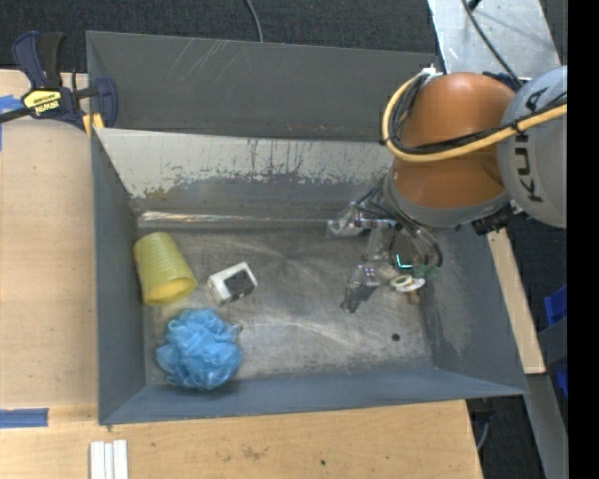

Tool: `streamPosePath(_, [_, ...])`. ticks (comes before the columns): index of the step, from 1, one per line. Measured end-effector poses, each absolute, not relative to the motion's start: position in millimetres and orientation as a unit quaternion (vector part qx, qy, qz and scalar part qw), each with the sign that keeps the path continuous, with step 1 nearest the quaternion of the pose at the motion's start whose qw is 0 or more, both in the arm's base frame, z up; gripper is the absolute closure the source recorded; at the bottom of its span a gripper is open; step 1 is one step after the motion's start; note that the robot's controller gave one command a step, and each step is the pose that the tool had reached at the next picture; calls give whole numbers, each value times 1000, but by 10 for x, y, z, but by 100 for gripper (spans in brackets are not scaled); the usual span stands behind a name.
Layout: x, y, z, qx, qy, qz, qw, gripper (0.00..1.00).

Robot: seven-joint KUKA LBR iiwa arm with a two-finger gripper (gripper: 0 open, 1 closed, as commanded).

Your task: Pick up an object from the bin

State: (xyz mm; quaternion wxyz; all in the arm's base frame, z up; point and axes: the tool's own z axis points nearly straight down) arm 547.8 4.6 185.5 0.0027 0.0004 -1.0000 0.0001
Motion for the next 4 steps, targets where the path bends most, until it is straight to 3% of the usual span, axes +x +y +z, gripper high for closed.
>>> streamPosePath(1, [5496, 46, 1901, 0, -1000, 0, -2, 0])
streamPosePath(2, [5561, 220, 1451, 17, -1000, 1, -6, 0])
streamPosePath(3, [5731, 362, 841, 26, -1000, 0, -3, 0])
streamPosePath(4, [5729, 572, 884, 63, -998, 2, -1, 0])
